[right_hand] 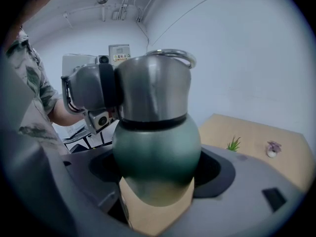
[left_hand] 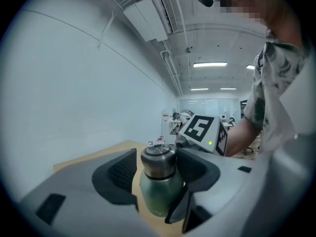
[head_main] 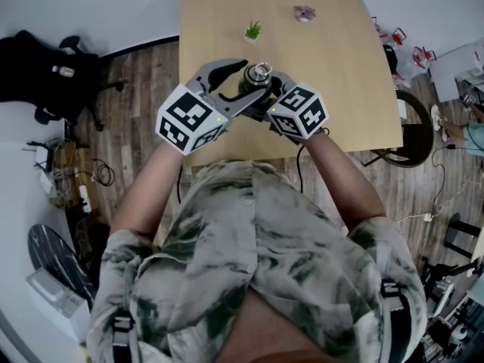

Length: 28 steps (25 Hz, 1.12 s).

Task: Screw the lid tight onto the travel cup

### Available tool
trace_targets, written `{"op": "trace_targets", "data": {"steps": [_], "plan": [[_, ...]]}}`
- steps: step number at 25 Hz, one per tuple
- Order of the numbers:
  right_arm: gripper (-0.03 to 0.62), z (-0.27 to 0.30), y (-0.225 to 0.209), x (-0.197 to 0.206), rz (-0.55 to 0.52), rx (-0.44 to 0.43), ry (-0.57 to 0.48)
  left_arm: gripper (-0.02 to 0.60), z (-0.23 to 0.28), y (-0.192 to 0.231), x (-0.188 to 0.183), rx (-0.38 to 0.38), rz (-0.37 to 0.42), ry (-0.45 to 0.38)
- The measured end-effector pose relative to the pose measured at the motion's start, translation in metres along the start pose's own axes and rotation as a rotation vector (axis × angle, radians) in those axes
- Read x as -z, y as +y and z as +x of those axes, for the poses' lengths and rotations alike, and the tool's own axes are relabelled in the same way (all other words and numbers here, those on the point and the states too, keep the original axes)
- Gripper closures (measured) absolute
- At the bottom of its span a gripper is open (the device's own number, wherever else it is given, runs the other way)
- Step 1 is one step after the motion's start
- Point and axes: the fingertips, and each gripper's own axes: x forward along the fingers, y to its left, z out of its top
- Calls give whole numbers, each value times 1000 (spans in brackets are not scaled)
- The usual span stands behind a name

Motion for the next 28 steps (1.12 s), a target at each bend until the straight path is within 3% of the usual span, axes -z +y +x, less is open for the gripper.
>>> {"op": "trace_targets", "data": {"steps": [8, 12, 19, 28], "plan": [[194, 3, 1, -2, 20, 15, -16, 331, 2, 1, -1, -212, -37, -22], [194, 4, 2, -3, 16, 17, -15, 337, 1, 2, -1, -228, -37, -23], [194, 2, 5, -3, -5, -2, -21, 341, 0, -1, 2, -147, -8, -39], [194, -1, 17, 0, -58, -41, -14, 341, -8, -12, 3, 112, 32, -47]]}}
